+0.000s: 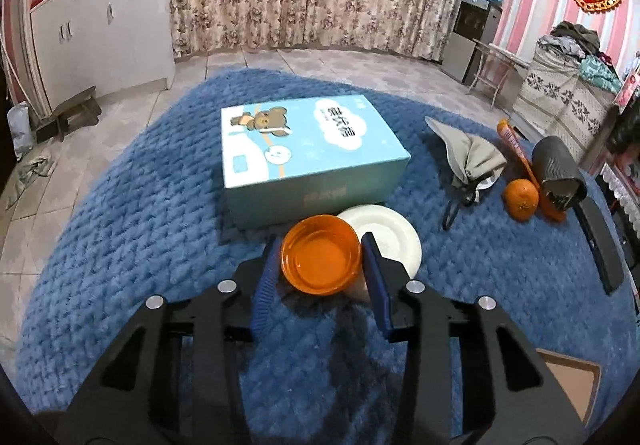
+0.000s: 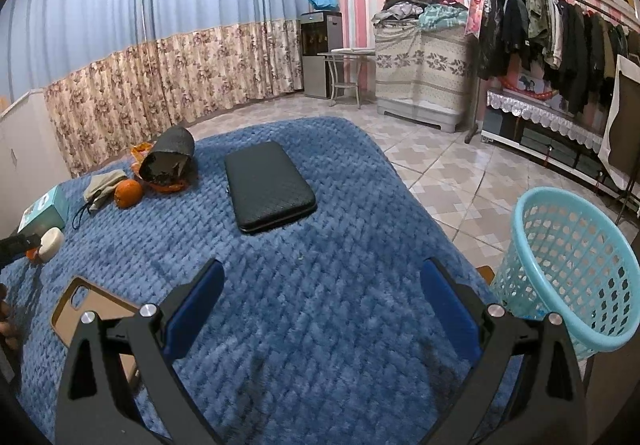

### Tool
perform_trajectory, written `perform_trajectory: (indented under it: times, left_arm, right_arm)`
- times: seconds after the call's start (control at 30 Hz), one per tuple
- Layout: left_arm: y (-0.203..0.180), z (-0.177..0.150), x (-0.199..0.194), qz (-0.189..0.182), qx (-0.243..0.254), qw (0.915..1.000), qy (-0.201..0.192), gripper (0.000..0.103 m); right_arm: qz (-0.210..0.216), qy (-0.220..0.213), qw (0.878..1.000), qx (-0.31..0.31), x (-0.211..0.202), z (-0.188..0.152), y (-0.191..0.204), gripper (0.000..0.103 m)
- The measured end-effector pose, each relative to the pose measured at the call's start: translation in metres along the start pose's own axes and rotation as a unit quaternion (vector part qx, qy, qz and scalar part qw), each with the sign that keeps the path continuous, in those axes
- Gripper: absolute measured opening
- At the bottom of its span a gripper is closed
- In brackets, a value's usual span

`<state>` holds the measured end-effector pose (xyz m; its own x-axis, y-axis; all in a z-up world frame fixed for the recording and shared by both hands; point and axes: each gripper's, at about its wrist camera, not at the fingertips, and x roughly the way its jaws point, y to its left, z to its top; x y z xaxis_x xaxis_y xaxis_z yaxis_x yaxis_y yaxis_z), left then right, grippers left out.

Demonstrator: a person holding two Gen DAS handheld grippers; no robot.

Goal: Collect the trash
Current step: 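Grasp the orange plastic bowl with the left gripper and lift it, then grasp the black ribbed cup with the right gripper while the left gripper holds the bowl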

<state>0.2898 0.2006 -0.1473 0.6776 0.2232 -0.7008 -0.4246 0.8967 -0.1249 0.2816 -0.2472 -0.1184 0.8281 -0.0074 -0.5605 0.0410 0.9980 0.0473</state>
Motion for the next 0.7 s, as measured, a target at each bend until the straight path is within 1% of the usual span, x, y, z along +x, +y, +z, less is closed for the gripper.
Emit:
perform_trajectory:
  times: [0.17, 0.33, 0.5, 0.63, 0.7]
  left_arm:
    - [-0.007, 0.000, -0.022, 0.016, 0.019, 0.9990, -0.036, 0.040]
    - [-0.023, 0.015, -0.027, 0.030, 0.035, 0.9965, -0.070, 0.040]
    - [-0.031, 0.045, -0.021, 0.037, 0.023, 0.9947, -0.093, 0.040]
    - [-0.042, 0.071, -0.019, 0.053, 0.020, 0.9907, -0.124, 0.040]
    - [-0.047, 0.084, -0.017, 0.063, 0.025, 0.9886, -0.135, 0.040]
  right_arm:
    - [0.005, -0.003, 1.000, -0.018, 0.007, 0.010, 0.017, 0.096]
    - [0.023, -0.010, 0.999, -0.043, 0.019, 0.031, 0.047, 0.096]
    - [0.058, -0.007, 0.996, -0.060, 0.044, 0.061, 0.083, 0.096]
    - [0.072, -0.005, 0.995, -0.064, 0.066, 0.079, 0.108, 0.096]
    - [0.071, -0.002, 0.994, -0.079, 0.082, 0.091, 0.125, 0.096]
